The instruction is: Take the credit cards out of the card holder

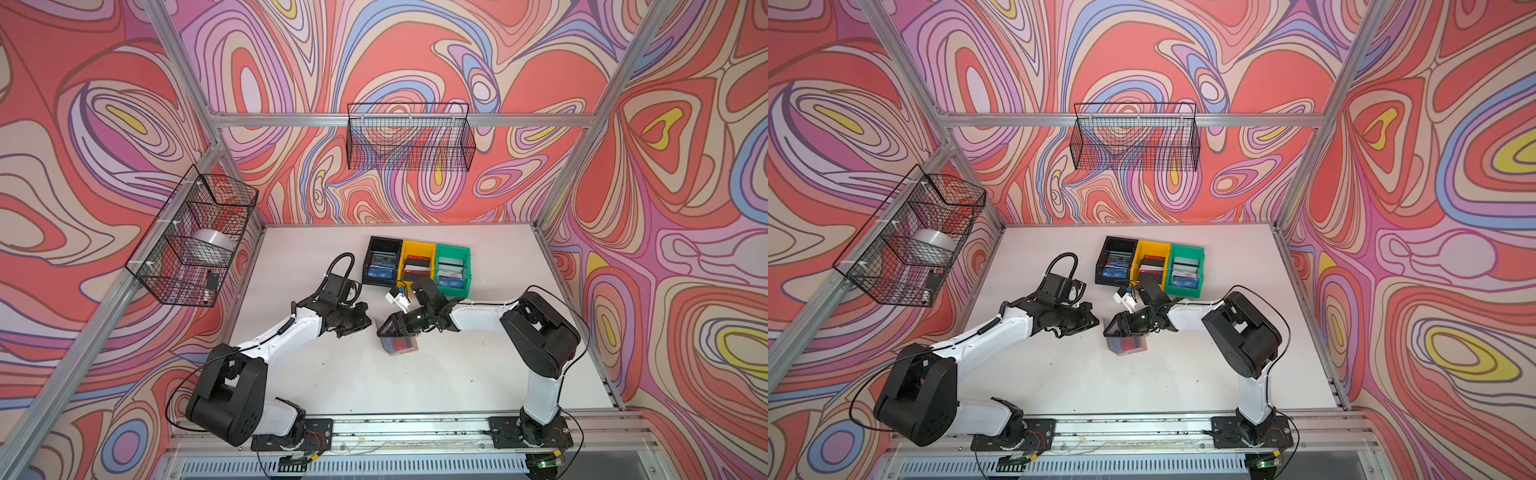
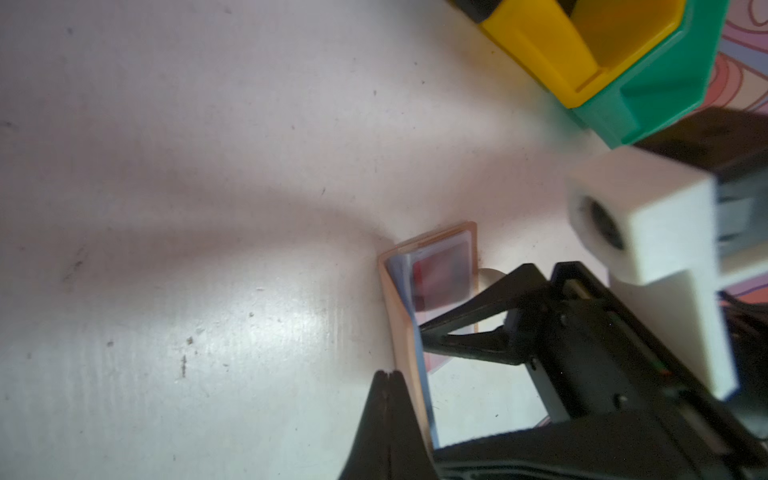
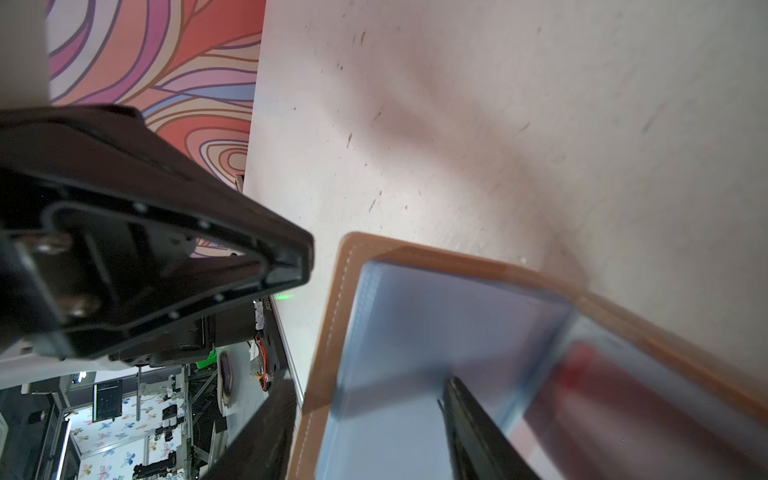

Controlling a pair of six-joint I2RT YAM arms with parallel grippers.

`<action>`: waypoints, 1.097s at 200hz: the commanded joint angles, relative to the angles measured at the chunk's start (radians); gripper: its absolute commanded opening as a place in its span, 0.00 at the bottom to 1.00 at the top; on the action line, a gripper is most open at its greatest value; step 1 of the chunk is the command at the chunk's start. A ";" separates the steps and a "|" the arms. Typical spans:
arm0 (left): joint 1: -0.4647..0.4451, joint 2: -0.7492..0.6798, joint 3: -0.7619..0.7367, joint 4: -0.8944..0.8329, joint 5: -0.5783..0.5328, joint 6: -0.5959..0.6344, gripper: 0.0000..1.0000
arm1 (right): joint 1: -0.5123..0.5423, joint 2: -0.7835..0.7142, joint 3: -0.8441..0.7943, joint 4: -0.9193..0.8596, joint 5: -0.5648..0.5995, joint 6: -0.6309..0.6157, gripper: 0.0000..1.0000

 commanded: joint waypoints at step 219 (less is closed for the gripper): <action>0.003 0.177 -0.160 0.265 0.123 -0.121 0.00 | 0.014 -0.123 -0.067 -0.052 0.170 -0.019 0.62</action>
